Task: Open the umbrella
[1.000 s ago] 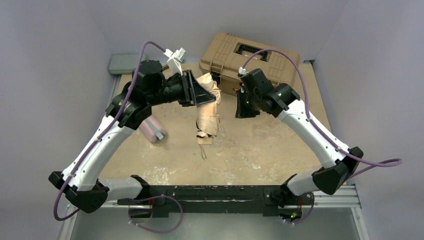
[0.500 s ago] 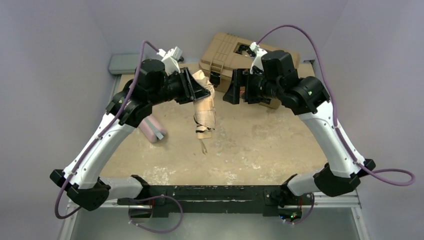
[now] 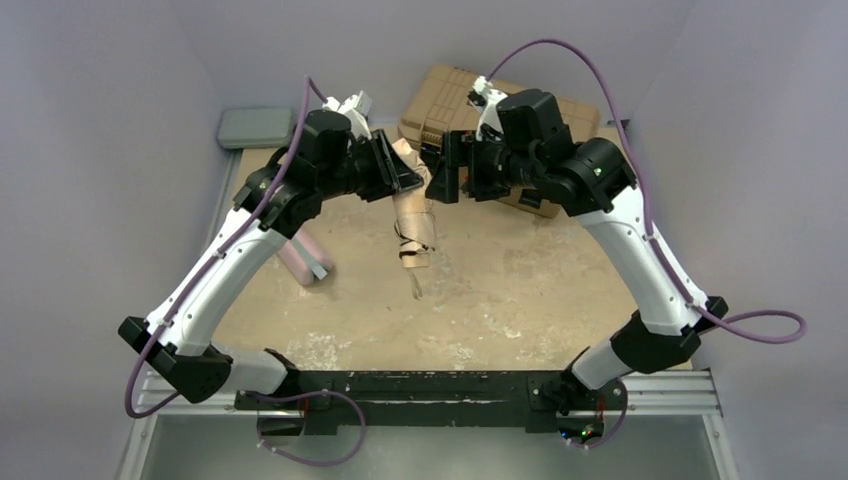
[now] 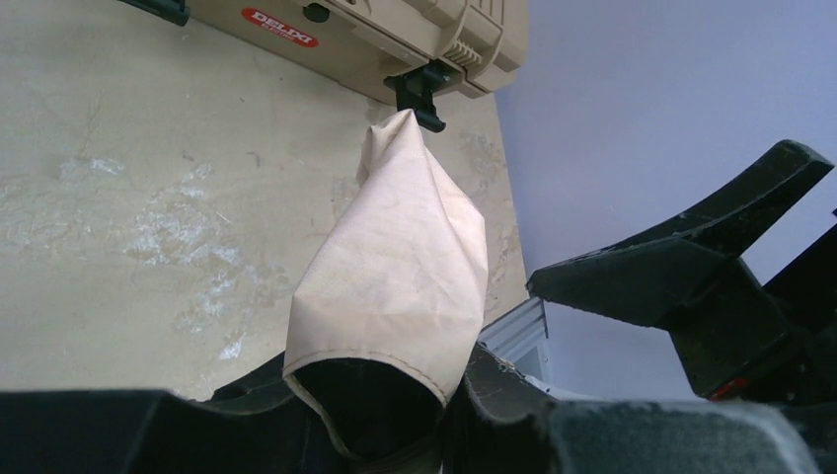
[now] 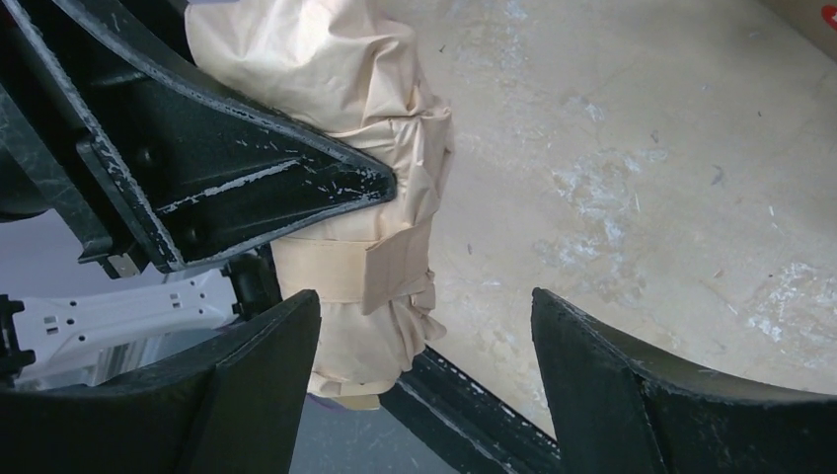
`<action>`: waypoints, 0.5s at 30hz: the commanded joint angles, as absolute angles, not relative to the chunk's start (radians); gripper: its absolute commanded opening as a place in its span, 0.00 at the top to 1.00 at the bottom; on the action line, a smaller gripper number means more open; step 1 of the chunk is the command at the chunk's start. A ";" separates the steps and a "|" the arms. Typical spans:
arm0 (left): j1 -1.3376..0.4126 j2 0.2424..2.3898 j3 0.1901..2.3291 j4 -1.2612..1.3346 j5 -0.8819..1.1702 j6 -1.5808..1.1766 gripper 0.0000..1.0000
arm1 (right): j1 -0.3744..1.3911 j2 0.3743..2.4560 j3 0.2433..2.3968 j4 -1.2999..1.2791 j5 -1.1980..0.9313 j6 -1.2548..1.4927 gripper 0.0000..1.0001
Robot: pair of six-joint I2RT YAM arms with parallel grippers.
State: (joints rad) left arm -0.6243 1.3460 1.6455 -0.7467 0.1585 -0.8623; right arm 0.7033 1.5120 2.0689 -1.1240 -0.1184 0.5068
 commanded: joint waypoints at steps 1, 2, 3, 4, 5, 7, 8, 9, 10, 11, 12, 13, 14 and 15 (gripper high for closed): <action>-0.626 1.339 1.720 -0.684 0.160 -0.887 1.00 | 0.753 1.551 2.133 -1.169 -0.058 0.497 0.25; -0.627 1.340 1.722 -0.683 0.161 -0.886 1.00 | 0.757 1.556 2.132 -1.171 -0.051 0.498 0.27; -0.627 1.342 1.722 -0.680 0.164 -0.884 1.00 | 0.757 1.557 2.123 -1.171 -0.041 0.502 0.29; -0.627 1.341 1.721 -0.680 0.169 -0.881 1.00 | 0.757 1.557 2.114 -1.170 -0.024 0.510 0.32; -0.627 1.342 1.722 -0.680 0.172 -0.879 1.00 | 0.757 1.556 2.105 -1.167 -0.015 0.516 0.34; -0.627 1.341 1.718 -0.677 0.182 -0.872 1.00 | 0.758 1.557 2.087 -1.165 -0.003 0.526 0.43; -0.627 1.339 1.715 -0.676 0.185 -0.870 1.00 | 0.757 1.558 2.080 -1.166 -0.003 0.527 0.49; -0.627 1.335 1.709 -0.673 0.188 -0.867 1.00 | 0.757 1.560 2.078 -1.170 0.012 0.528 0.56; -0.627 1.329 1.701 -0.665 0.192 -0.866 1.00 | 0.757 1.560 2.077 -1.173 0.025 0.529 0.60; -0.626 1.324 1.694 -0.660 0.193 -0.864 1.00 | 0.757 1.561 2.076 -1.174 0.032 0.529 0.63; -0.627 1.319 1.691 -0.657 0.195 -0.864 1.00 | 0.756 1.562 2.076 -1.175 0.036 0.529 0.66; -0.627 1.315 1.688 -0.653 0.197 -0.863 1.00 | 0.757 1.562 2.072 -1.173 0.039 0.528 0.67; -0.627 1.313 1.685 -0.648 0.203 -0.861 1.00 | 0.757 1.563 2.069 -1.172 0.040 0.527 0.68; -0.627 1.312 1.682 -0.643 0.209 -0.859 1.00 | 0.757 1.566 2.068 -1.171 0.038 0.525 0.68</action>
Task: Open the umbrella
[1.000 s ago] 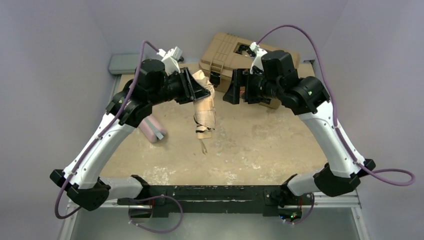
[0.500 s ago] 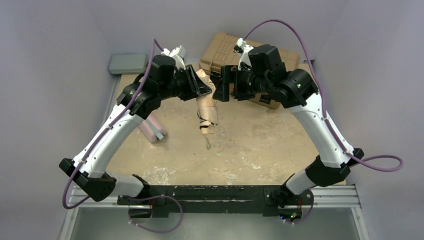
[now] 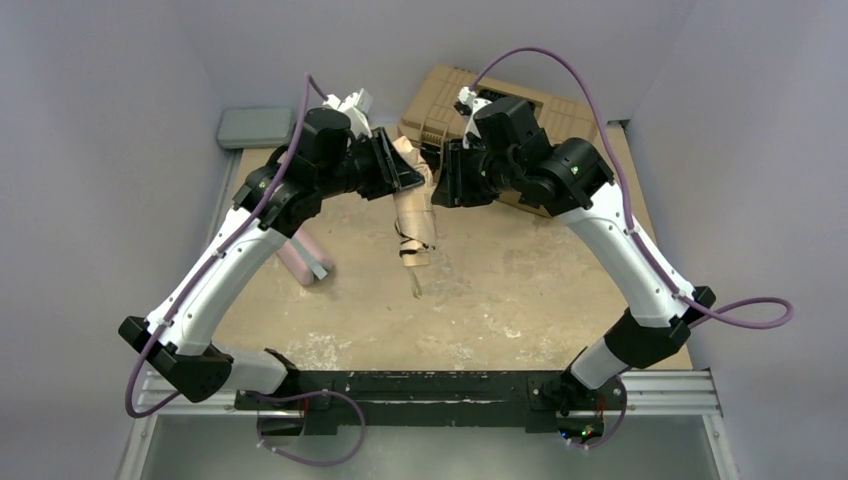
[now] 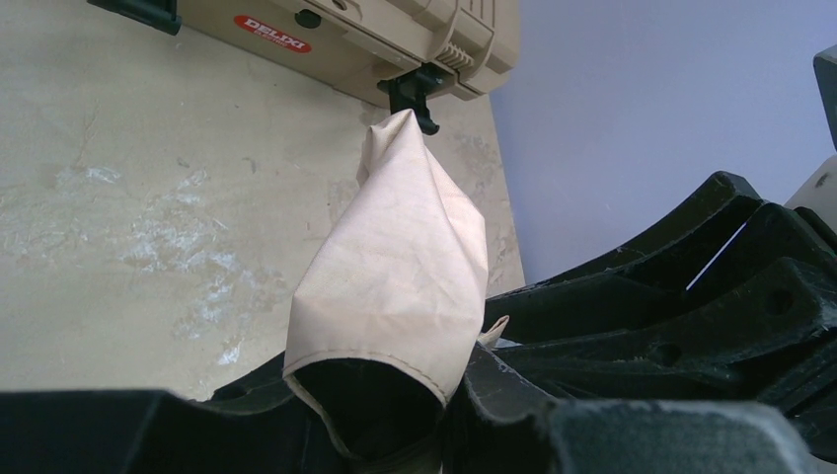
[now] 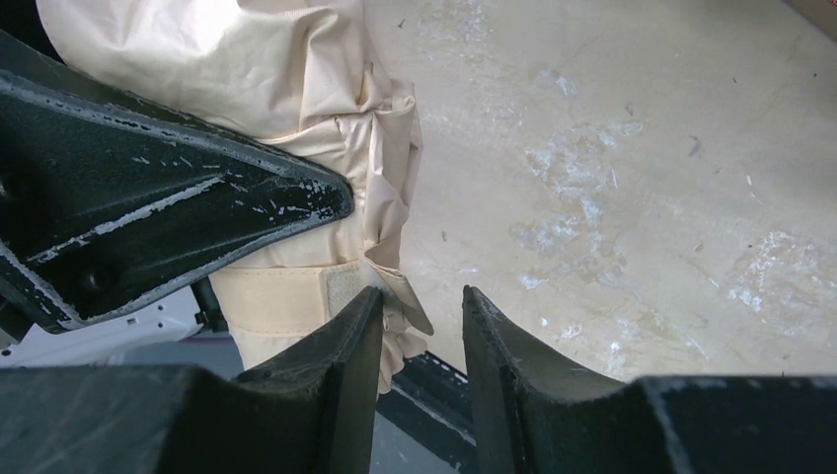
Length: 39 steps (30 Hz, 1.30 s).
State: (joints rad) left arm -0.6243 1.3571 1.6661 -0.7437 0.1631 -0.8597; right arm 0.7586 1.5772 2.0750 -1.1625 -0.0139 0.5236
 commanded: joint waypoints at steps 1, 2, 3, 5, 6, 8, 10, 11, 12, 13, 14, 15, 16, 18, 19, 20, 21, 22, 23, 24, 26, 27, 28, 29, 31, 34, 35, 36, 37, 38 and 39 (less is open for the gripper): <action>-0.627 1.311 1.682 -0.638 0.213 -0.860 1.00 | 0.757 1.570 2.068 -1.170 0.034 0.522 0.68; -0.626 1.310 1.681 -0.636 0.217 -0.860 1.00 | 0.757 1.572 2.068 -1.164 0.022 0.520 0.67; -0.626 1.310 1.680 -0.631 0.220 -0.860 1.00 | 0.757 1.574 2.069 -1.157 0.013 0.518 0.66; -0.626 1.312 1.680 -0.630 0.221 -0.860 1.00 | 0.757 1.575 2.076 -1.143 0.003 0.500 0.60; -0.626 1.312 1.678 -0.629 0.222 -0.862 1.00 | 0.757 1.574 2.079 -1.134 -0.022 0.496 0.58; -0.626 1.314 1.678 -0.628 0.222 -0.863 1.00 | 0.758 1.567 2.075 -1.116 -0.049 0.492 0.58; -0.627 1.315 1.677 -0.623 0.222 -0.867 1.00 | 0.757 1.562 2.067 -1.106 -0.055 0.491 0.59; -0.627 1.315 1.677 -0.620 0.225 -0.869 1.00 | 0.758 1.563 2.063 -1.106 -0.055 0.492 0.61; -0.627 1.315 1.677 -0.617 0.228 -0.871 1.00 | 0.757 1.563 2.059 -1.107 -0.054 0.492 0.61; -0.626 1.315 1.677 -0.613 0.231 -0.874 1.00 | 0.757 1.563 2.053 -1.108 -0.050 0.493 0.62; -0.627 1.314 1.677 -0.612 0.234 -0.873 1.00 | 0.757 1.563 2.047 -1.107 -0.050 0.493 0.64; -0.627 1.314 1.677 -0.611 0.236 -0.873 1.00 | 0.757 1.562 2.042 -1.104 -0.052 0.493 0.65; -0.627 1.312 1.675 -0.609 0.240 -0.874 1.00 | 0.758 1.562 2.037 -1.097 -0.052 0.492 0.66; -0.627 1.311 1.673 -0.603 0.250 -0.873 1.00 | 0.758 1.564 2.036 -1.094 -0.049 0.492 0.73; -0.627 1.307 1.669 -0.590 0.257 -0.873 1.00 | 0.757 1.567 2.036 -1.093 -0.047 0.492 0.77; -0.626 1.303 1.662 -0.579 0.264 -0.874 1.00 | 0.757 1.568 2.033 -1.090 -0.048 0.490 0.82; -0.627 1.300 1.656 -0.570 0.271 -0.878 1.00 | 0.758 1.569 2.028 -1.087 -0.051 0.488 0.89; -0.627 1.299 1.654 -0.563 0.276 -0.879 1.00 | 0.758 1.569 2.020 -1.081 -0.061 0.484 1.00; -0.627 1.298 1.652 -0.562 0.280 -0.880 1.00 | 0.757 1.566 2.008 -1.070 -0.077 0.474 1.00; -0.627 1.298 1.652 -0.563 0.282 -0.880 1.00 | 0.758 1.561 1.994 -1.056 -0.092 0.468 1.00; -0.626 1.296 1.651 -0.563 0.282 -0.881 1.00 | 0.767 1.543 1.964 -1.024 -0.127 0.446 1.00; -0.627 1.296 1.650 -0.563 0.284 -0.881 1.00 | 0.777 1.537 1.953 -1.013 -0.122 0.434 1.00; -0.627 1.295 1.650 -0.566 0.285 -0.881 1.00 | 0.791 1.535 1.954 -1.018 -0.102 0.416 1.00; -0.627 1.296 1.652 -0.567 0.287 -0.881 1.00 | 0.805 1.541 1.962 -1.034 -0.079 0.393 1.00; -0.627 1.299 1.666 -0.585 0.293 -0.878 1.00 | 0.829 1.567 1.992 -1.103 0.002 0.350 1.00; -0.626 1.305 1.689 -0.611 0.314 -0.863 1.00 | 0.846 1.566 1.972 -1.156 0.128 0.295 1.00; -0.627 1.306 1.691 -0.611 0.327 -0.860 1.00 | 0.847 1.556 1.949 -1.152 0.165 0.283 1.00; -0.627 1.307 1.692 -0.613 0.344 -0.855 1.00 | 0.848 1.543 1.927 -1.147 0.197 0.272 1.00; -0.626 1.307 1.692 -0.617 0.362 -0.852 1.00 | 0.849 1.532 1.906 -1.142 0.242 0.264 1.00; -0.626 1.309 1.696 -0.623 0.383 -0.850 1.00 | 0.850 1.521 1.885 -1.135 0.271 0.259 1.00; -0.627 1.311 1.699 -0.626 0.403 -0.848 1.00 | 0.850 1.511 1.868 -1.128 0.292 0.256 1.00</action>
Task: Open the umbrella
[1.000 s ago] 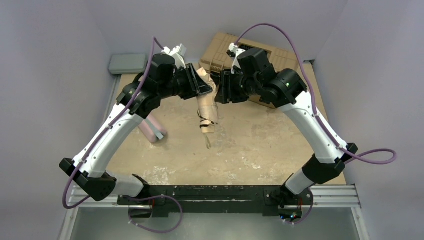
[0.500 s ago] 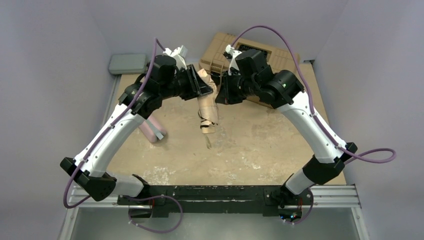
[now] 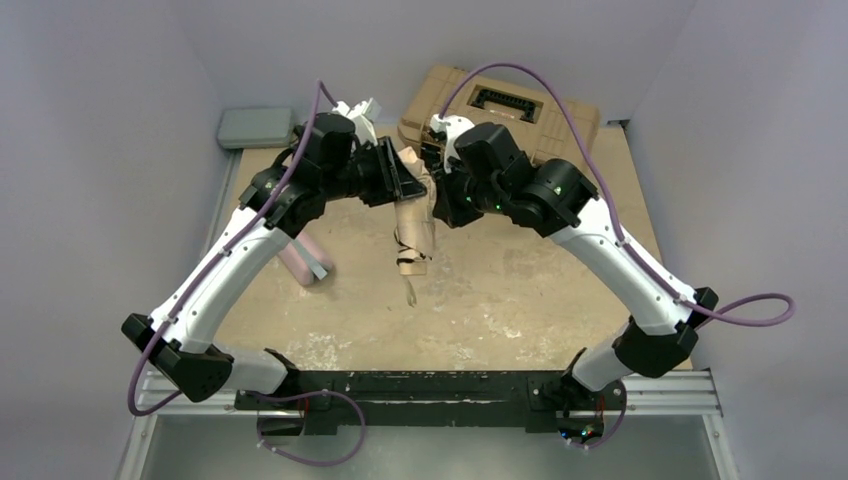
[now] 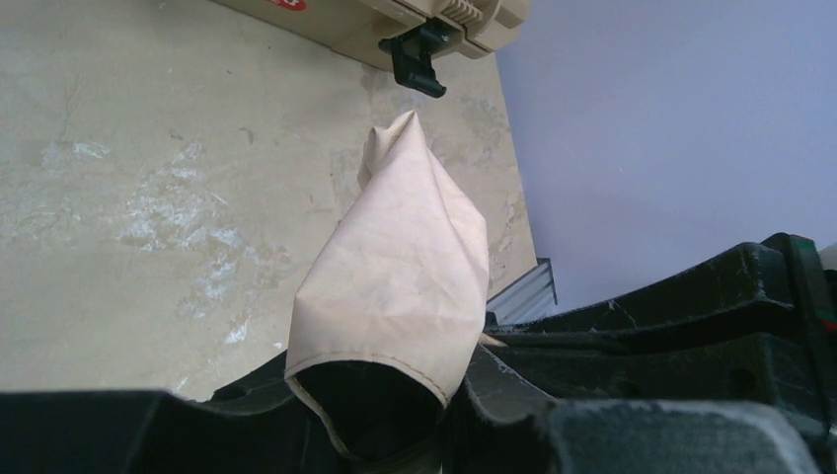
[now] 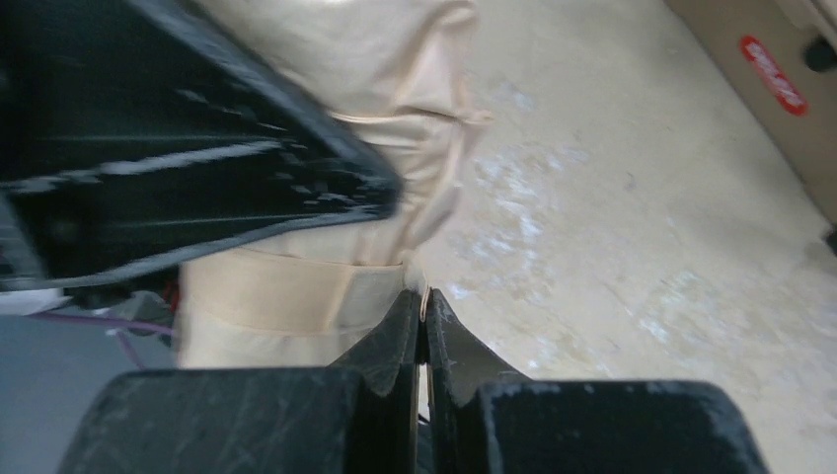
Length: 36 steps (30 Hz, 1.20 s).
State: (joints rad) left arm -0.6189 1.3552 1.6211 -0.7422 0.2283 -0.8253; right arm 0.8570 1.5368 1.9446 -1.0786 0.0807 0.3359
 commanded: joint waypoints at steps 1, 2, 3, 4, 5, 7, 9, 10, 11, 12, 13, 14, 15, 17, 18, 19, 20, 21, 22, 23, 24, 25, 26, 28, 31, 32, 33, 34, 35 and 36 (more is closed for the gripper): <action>-0.627 1.312 1.697 -0.623 0.424 -0.851 1.00 | 0.851 1.501 1.852 -1.118 0.308 0.255 1.00; -0.627 1.312 1.695 -0.618 0.446 -0.856 1.00 | 0.852 1.488 1.828 -1.103 0.320 0.253 1.00; -0.626 1.311 1.691 -0.609 0.470 -0.864 1.00 | 0.853 1.477 1.810 -1.092 0.331 0.253 1.00; -0.627 1.310 1.687 -0.598 0.492 -0.871 1.00 | 0.853 1.465 1.793 -1.083 0.337 0.255 1.00; -0.627 1.310 1.684 -0.592 0.510 -0.877 1.00 | 0.853 1.458 1.780 -1.076 0.343 0.260 1.00; -0.626 1.309 1.682 -0.590 0.529 -0.883 1.00 | 0.853 1.445 1.751 -1.060 0.346 0.270 1.00; -0.626 1.303 1.674 -0.587 0.523 -0.880 1.00 | 0.852 1.442 1.735 -1.059 0.346 0.284 1.00; -0.627 1.299 1.668 -0.585 0.515 -0.878 1.00 | 0.853 1.441 1.735 -1.061 0.342 0.302 1.00; -0.626 1.297 1.666 -0.585 0.506 -0.874 1.00 | 0.852 1.439 1.737 -1.064 0.336 0.335 1.00; -0.626 1.294 1.666 -0.589 0.494 -0.871 1.00 | 0.850 1.434 1.742 -1.075 0.342 0.357 1.00; -0.625 1.292 1.666 -0.591 0.482 -0.868 1.00 | 0.849 1.427 1.746 -1.084 0.342 0.373 1.00; -0.622 1.292 1.666 -0.596 0.467 -0.868 1.00 | 0.845 1.419 1.748 -1.092 0.334 0.384 0.96; -0.617 1.291 1.663 -0.597 0.453 -0.870 1.00 | 0.836 1.408 1.750 -1.103 0.327 0.397 0.78; -0.593 1.290 1.656 -0.589 0.433 -0.896 1.00 | 0.802 1.382 1.759 -1.129 0.289 0.422 0.35; -0.579 1.287 1.644 -0.567 0.433 -0.921 1.00 | 0.774 1.366 1.766 -1.137 0.268 0.435 0.21; -0.564 1.282 1.623 -0.528 0.445 -0.952 1.00 | 0.738 1.349 1.774 -1.139 0.230 0.444 0.13; -0.549 1.275 1.598 -0.475 0.462 -0.991 1.00 | 0.695 1.330 1.780 -1.132 0.176 0.449 0.11; -0.532 1.267 1.565 -0.415 0.481 -1.034 1.00 | 0.641 1.311 1.783 -1.120 0.122 0.451 0.09; -0.519 1.261 1.538 -0.366 0.497 -1.075 1.00 | 0.612 1.296 1.790 -1.106 0.067 0.451 0.09; -0.506 1.259 1.513 -0.313 0.518 -1.111 1.00 | 0.593 1.287 1.798 -1.090 0.018 0.451 0.08; -0.496 1.259 1.494 -0.266 0.538 -1.141 1.00 | 0.586 1.281 1.806 -1.073 -0.033 0.453 0.09; -0.487 1.260 1.482 -0.236 0.555 -1.166 1.00 | 0.584 1.278 1.813 -1.053 -0.084 0.458 0.08; -0.478 1.261 1.470 -0.205 0.565 -1.186 1.00 | 0.584 1.275 1.818 -1.029 -0.136 0.467 0.09; -0.460 1.259 1.441 -0.141 0.580 -1.237 1.00 | 0.583 1.260 1.808 -0.959 -0.246 0.497 0.10; -0.435 1.257 1.371 0.038 0.597 -1.361 1.00 | 0.584 1.238 1.758 -0.839 -0.382 0.552 0.12; -0.431 1.262 1.357 0.095 0.601 -1.393 1.00 | 0.584 1.234 1.738 -0.803 -0.426 0.572 0.13; -0.428 1.268 1.351 0.131 0.605 -1.420 1.00 | 0.584 1.231 1.721 -0.763 -0.452 0.595 0.13; -0.428 1.275 1.351 0.160 0.608 -1.435 1.00 | 0.583 1.229 1.702 -0.727 -0.469 0.617 0.14; -0.428 1.282 1.352 0.176 0.610 -1.446 1.00 | 0.583 1.231 1.690 -0.693 -0.486 0.637 0.14; -0.429 1.285 1.351 0.190 0.610 -1.456 1.00 | 0.583 1.236 1.684 -0.666 -0.497 0.654 0.15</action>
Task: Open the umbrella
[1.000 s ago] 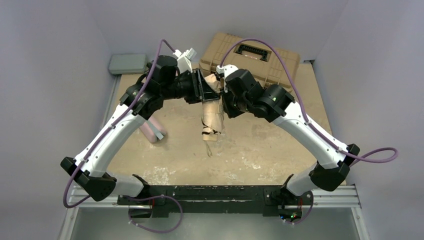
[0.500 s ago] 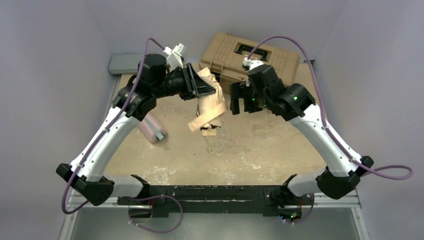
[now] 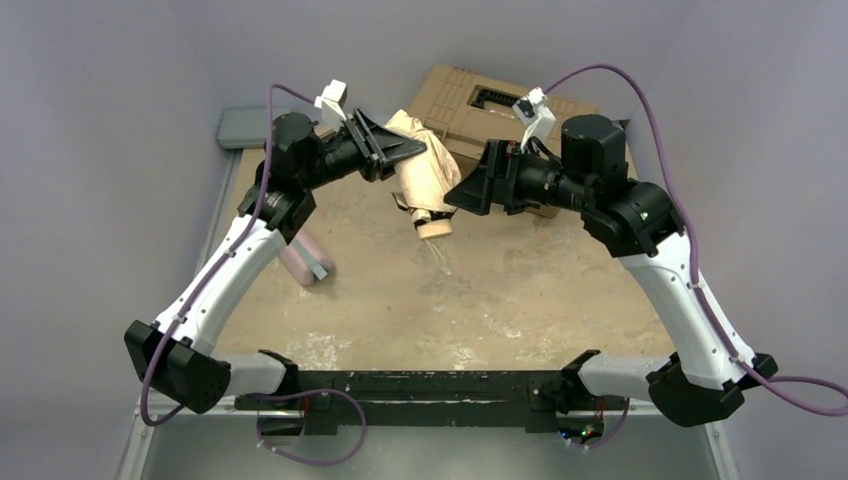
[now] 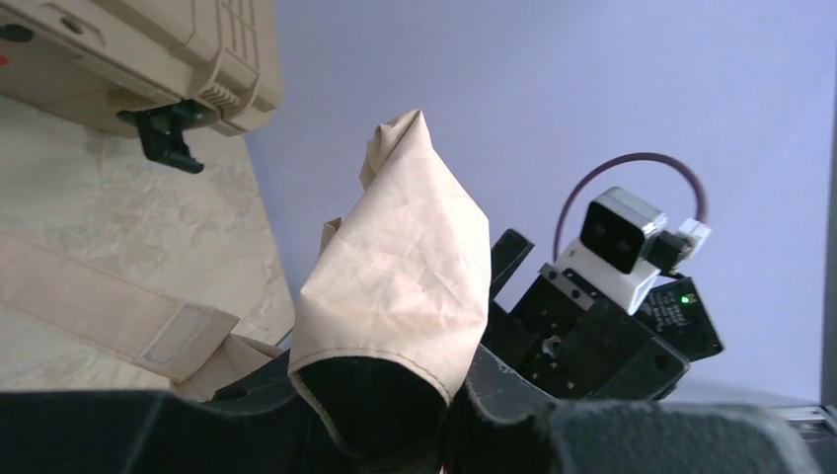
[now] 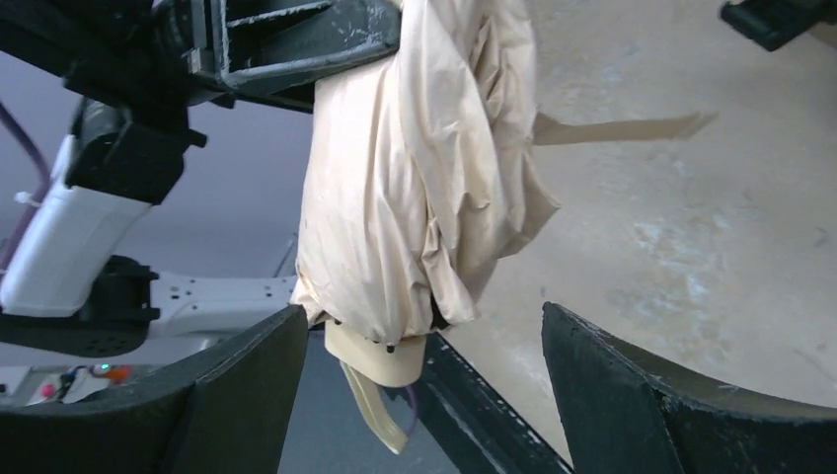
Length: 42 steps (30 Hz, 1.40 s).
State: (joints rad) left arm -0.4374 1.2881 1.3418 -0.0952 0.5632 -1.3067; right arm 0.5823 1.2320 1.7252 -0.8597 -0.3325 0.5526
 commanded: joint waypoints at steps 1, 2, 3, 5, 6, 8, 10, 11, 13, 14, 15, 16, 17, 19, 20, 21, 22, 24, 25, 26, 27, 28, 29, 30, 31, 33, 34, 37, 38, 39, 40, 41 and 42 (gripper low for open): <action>-0.428 1.285 1.348 0.202 0.608 -1.465 1.00 | 0.584 1.244 1.683 -0.647 -0.501 0.663 0.15; -0.428 1.286 1.344 0.216 0.604 -1.475 1.00 | 0.583 1.253 1.685 -0.640 -0.502 0.670 0.16; -0.428 1.285 1.337 0.234 0.602 -1.485 1.00 | 0.584 1.264 1.693 -0.635 -0.502 0.673 0.17; -0.428 1.284 1.330 0.261 0.598 -1.501 1.00 | 0.583 1.287 1.702 -0.627 -0.508 0.677 0.18; -0.429 1.285 1.325 0.276 0.598 -1.509 1.00 | 0.583 1.295 1.706 -0.620 -0.512 0.679 0.19; -0.430 1.287 1.313 0.310 0.597 -1.527 1.00 | 0.583 1.311 1.707 -0.601 -0.526 0.686 0.20; -0.432 1.290 1.298 0.351 0.594 -1.553 1.00 | 0.583 1.324 1.707 -0.585 -0.541 0.693 0.24; -0.434 1.290 1.292 0.362 0.589 -1.560 1.00 | 0.584 1.330 1.708 -0.578 -0.543 0.697 0.27; -0.439 1.290 1.289 0.361 0.576 -1.556 1.00 | 0.583 1.338 1.704 -0.563 -0.561 0.707 0.59; -0.442 1.289 1.292 0.353 0.567 -1.547 1.00 | 0.584 1.341 1.700 -0.549 -0.571 0.717 0.74; -0.449 1.287 1.299 0.326 0.556 -1.528 1.00 | 0.585 1.342 1.694 -0.540 -0.579 0.726 0.91; -0.455 1.286 1.318 0.270 0.546 -1.499 0.81 | 0.584 1.344 1.694 -0.534 -0.584 0.732 1.00; -0.459 1.287 1.348 0.163 0.537 -1.447 0.59 | 0.584 1.345 1.697 -0.535 -0.582 0.734 1.00; -0.463 1.291 1.448 -0.111 0.504 -1.301 0.18 | 0.585 1.345 1.709 -0.549 -0.563 0.735 1.00; -0.464 1.294 1.493 -0.241 0.465 -1.223 0.04 | 0.585 1.348 1.722 -0.574 -0.537 0.731 1.00; -0.464 1.297 1.542 -0.381 0.427 -1.155 0.00 | 0.584 1.357 1.750 -0.622 -0.487 0.720 1.00; -0.463 1.300 1.581 -0.477 0.389 -1.090 0.00 | 0.583 1.370 1.782 -0.685 -0.426 0.708 1.00; -0.465 1.304 1.652 -0.666 0.280 -0.974 0.00 | 0.584 1.405 1.856 -0.806 -0.315 0.693 1.00; -0.466 1.304 1.681 -0.742 0.225 -0.932 0.00 | 0.584 1.420 1.893 -0.874 -0.260 0.695 1.00; -0.467 1.303 1.701 -0.812 0.177 -0.905 0.00 | 0.584 1.435 1.915 -0.907 -0.217 0.698 1.00; -0.471 1.300 1.719 -0.866 0.131 -0.872 0.00 | 0.585 1.449 1.941 -0.945 -0.160 0.703 1.00; -0.485 1.296 1.736 -0.903 0.088 -0.842 0.00 | 0.585 1.465 1.967 -0.985 -0.112 0.716 1.00; -0.510 1.292 1.758 -0.933 0.043 -0.809 0.00 | 0.585 1.482 1.994 -1.016 -0.072 0.737 1.00; -0.544 1.290 1.782 -0.964 -0.019 -0.774 0.00 | 0.586 1.501 2.025 -1.059 -0.026 0.756 1.00; -0.591 1.292 1.806 -0.999 -0.092 -0.744 0.00 | 0.587 1.525 2.060 -1.093 0.010 0.766 1.00; -0.658 1.301 1.838 -1.056 -0.175 -0.721 0.00 | 0.592 1.572 2.136 -1.152 0.066 0.781 1.00; -0.678 1.303 1.843 -1.077 -0.189 -0.733 0.00 | 0.593 1.605 2.179 -1.176 0.089 0.786 1.00; -0.724 1.287 1.798 -1.056 -0.156 -0.787 0.00 | 0.601 1.658 2.263 -1.193 0.085 0.788 1.00; -0.743 1.274 1.775 -1.018 -0.148 -0.793 0.00 | 0.604 1.668 2.275 -1.187 0.077 0.790 1.00; -0.764 1.266 1.751 -0.981 -0.146 -0.795 0.00 | 0.607 1.676 2.281 -1.181 0.068 0.793 1.00; -0.781 1.262 1.737 -0.945 -0.147 -0.798 0.00 | 0.609 1.681 2.283 -1.178 0.064 0.800 1.00; -0.793 1.262 1.726 -0.919 -0.144 -0.798 0.00 | 0.613 1.686 2.283 -1.174 0.058 0.806 1.00; -0.805 1.265 1.715 -0.895 -0.141 -0.791 0.00 | 0.617 1.687 2.278 -1.166 0.049 0.807 1.00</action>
State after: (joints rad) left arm -0.7559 1.2854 1.7523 -0.9894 -0.1123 -0.8150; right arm 0.5964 1.7100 2.2208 -1.1923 0.0360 0.7715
